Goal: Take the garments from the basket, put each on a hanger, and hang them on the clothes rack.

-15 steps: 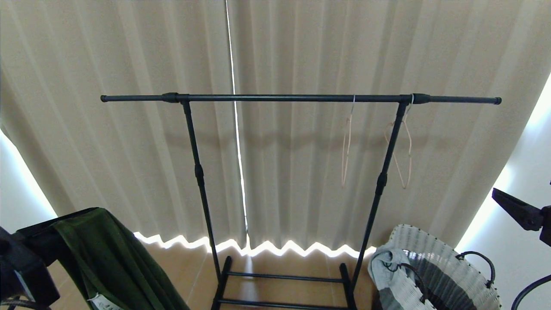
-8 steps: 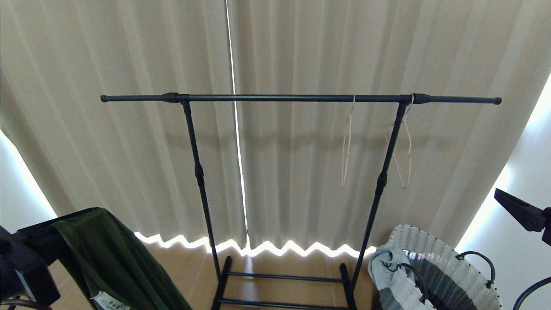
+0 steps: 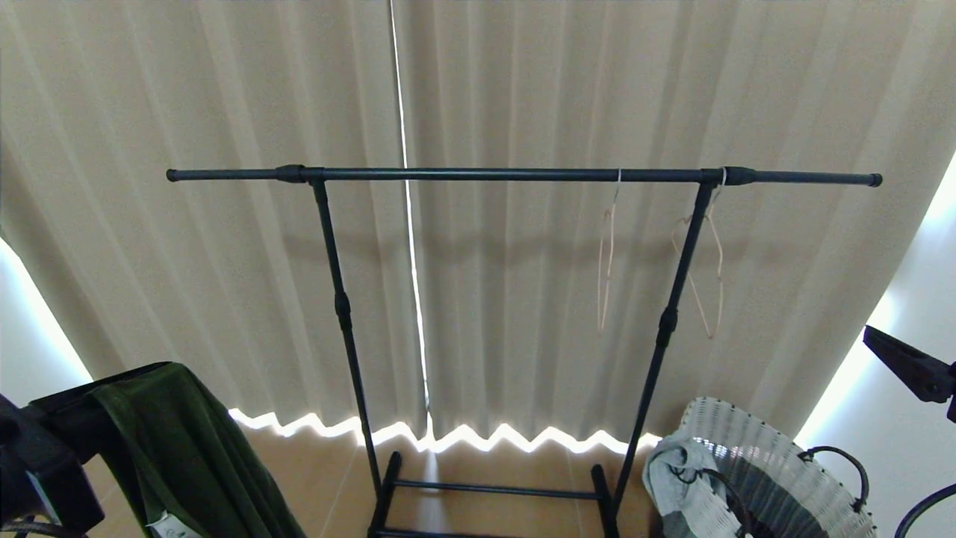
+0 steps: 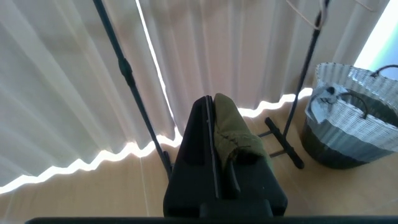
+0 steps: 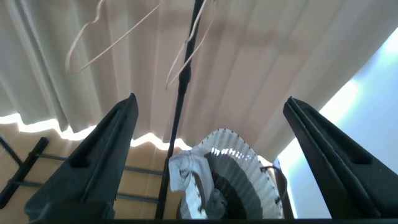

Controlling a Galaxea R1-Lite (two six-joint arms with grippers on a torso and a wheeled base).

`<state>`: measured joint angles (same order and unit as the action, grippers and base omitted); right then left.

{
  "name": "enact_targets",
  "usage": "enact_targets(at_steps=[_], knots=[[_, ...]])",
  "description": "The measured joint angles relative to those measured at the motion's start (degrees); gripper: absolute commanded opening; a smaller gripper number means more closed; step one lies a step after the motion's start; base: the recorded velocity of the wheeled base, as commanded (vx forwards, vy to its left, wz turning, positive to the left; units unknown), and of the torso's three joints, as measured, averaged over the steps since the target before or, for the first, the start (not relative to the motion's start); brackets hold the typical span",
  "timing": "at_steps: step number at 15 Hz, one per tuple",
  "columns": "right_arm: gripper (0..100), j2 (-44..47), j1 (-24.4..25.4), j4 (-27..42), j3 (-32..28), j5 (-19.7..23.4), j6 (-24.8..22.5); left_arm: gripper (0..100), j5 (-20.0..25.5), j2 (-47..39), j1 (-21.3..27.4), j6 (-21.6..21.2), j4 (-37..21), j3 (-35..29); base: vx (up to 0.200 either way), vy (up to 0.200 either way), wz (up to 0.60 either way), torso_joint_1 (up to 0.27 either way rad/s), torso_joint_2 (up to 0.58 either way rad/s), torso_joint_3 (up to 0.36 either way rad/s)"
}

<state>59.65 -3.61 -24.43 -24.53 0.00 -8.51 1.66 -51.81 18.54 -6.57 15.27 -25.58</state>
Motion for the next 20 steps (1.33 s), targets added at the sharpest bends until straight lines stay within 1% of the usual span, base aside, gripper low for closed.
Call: enact_targets(at_steps=[7, 10, 13, 16, 17, 20], knots=[[100, 0.13, -0.2, 0.16, 0.11, 0.0, 0.0, 0, 0.0, -0.01, 0.0, 0.01, 0.0, -0.05, 0.2, 0.0, 0.0, 0.005, 0.0, 0.001], [100, 1.15, -0.93, 3.24, -0.27, 0.0, 0.0, 0, 0.0, 0.0, 0.0, -0.23, 0.02, 0.13, 0.2, 0.0, 0.0, 0.007, 0.0, 0.001], [100, 3.58, -1.12, 3.77, -0.96, -0.43, 0.06, 0, -0.05, 0.02, 0.0, -0.71, 0.0, 0.59, 0.0, 0.0, 0.0, 0.0, 0.0, 0.0], [100, 9.18, -1.18, 3.66, -2.47, -5.41, 0.55, 0, -0.07, 0.05, -0.07, -0.62, 0.11, 0.67, 0.0, 0.0, 0.0, 0.0, 0.0, 0.0], [100, 11.18, -1.18, 3.55, -3.22, -6.4, 1.18, 0, -0.07, 0.0, -0.22, -0.57, 0.05, 0.69, 0.0, 0.0, 0.0, 0.0, 0.0, 0.0], [100, 17.38, -1.1, 3.68, -5.9, -8.09, 5.61, 0, 0.01, -0.09, -1.32, -0.56, 0.1, 0.63, 0.0, 0.0, 0.0, 0.0, 0.0, 0.0]])
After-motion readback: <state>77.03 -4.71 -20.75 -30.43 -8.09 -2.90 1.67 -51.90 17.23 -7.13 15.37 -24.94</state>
